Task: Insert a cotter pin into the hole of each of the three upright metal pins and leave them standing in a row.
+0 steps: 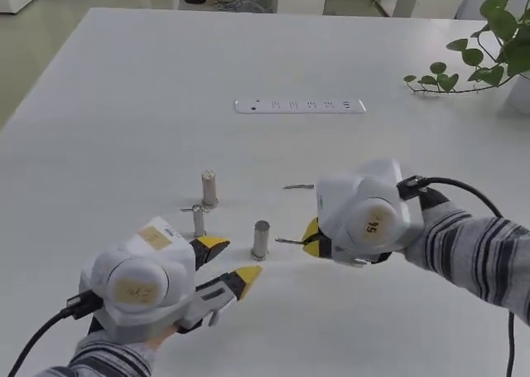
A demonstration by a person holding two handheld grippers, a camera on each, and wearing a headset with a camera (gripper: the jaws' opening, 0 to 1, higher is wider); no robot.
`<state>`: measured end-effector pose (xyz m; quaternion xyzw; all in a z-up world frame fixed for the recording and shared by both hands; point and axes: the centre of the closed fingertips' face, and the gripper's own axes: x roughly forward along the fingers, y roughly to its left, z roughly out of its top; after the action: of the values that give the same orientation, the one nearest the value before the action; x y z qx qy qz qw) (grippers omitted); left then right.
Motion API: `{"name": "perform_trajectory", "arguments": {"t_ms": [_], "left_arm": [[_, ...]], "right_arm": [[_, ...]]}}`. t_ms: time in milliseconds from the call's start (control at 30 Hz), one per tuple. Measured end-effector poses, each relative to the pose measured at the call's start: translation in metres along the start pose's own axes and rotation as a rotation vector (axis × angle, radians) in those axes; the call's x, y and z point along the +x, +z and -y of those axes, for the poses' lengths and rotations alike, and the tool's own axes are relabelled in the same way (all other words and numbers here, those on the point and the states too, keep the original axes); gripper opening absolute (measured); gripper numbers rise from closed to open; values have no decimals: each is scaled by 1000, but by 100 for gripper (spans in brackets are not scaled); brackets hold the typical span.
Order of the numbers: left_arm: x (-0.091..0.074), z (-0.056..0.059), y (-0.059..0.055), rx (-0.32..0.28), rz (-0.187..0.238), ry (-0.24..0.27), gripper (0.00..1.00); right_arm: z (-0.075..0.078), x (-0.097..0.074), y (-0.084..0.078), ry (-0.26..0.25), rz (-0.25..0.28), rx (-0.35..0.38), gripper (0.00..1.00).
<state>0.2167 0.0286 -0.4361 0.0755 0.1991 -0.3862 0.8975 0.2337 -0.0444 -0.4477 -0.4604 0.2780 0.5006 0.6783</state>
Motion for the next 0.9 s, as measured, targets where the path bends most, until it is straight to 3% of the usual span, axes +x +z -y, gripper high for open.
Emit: {"name": "perform_trajectory", "arguments": {"t_ms": [133, 300, 600, 900], "left_arm": [[5, -4, -1, -19, -3, 25, 30], [13, -9, -4, -47, -6, 61, 28], [30, -11, -3, -105, 13, 88, 28], [49, -12, -8, -117, -6, 90, 23]], "right_arm": [[9, 3, -7, -11, -31, -13, 0], [16, 6, -8, -13, -31, -10, 0], [20, 13, -6, -6, -46, -42, 0], [19, 19, -2, 16, -45, -54, 0]]}}
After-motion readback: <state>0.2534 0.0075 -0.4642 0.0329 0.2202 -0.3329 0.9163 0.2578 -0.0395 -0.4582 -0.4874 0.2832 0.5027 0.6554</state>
